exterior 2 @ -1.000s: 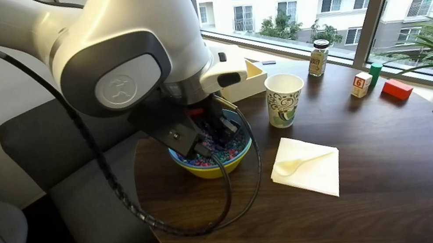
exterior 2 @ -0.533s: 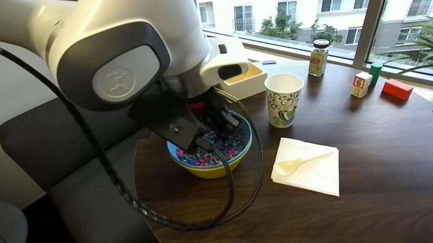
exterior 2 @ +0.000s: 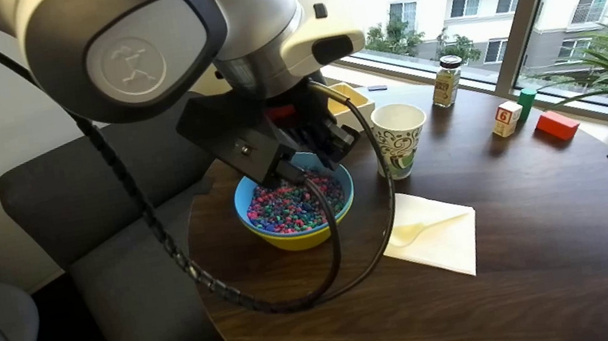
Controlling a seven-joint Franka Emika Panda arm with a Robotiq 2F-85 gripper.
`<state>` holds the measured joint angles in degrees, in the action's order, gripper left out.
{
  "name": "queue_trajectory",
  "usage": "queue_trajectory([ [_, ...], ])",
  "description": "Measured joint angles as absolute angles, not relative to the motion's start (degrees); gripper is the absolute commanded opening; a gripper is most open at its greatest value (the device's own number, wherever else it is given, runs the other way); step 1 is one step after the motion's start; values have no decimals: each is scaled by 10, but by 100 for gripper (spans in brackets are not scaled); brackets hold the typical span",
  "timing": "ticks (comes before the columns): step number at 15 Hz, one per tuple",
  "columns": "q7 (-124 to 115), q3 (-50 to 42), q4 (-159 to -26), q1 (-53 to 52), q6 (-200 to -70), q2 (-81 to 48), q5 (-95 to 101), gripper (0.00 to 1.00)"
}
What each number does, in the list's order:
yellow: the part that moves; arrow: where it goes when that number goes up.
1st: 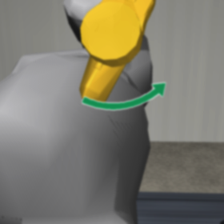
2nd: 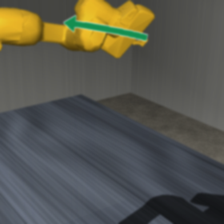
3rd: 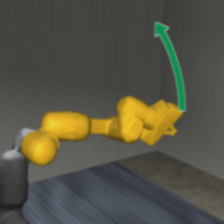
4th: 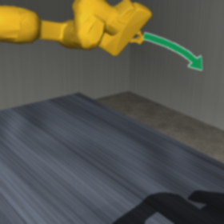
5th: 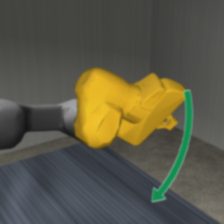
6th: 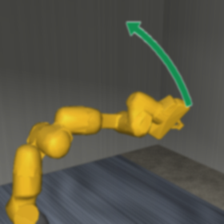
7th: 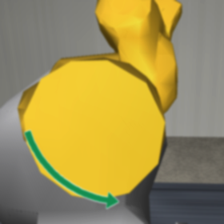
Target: Get some content from the blue bowl, put it on the white spoon and then put it back in the blue bowl
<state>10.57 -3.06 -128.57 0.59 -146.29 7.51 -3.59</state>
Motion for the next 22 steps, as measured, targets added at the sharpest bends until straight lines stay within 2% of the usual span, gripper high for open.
queue_trajectory([
  [2,106,-29,-1286,4,-1463,73,-36,6],
  [3,106,-28,-1286,4,-1463,73,-36,2],
  [13,63,-56,-1253,55,-1470,15,20,2],
  [22,55,-57,-1200,58,-1470,-62,10,2],
])
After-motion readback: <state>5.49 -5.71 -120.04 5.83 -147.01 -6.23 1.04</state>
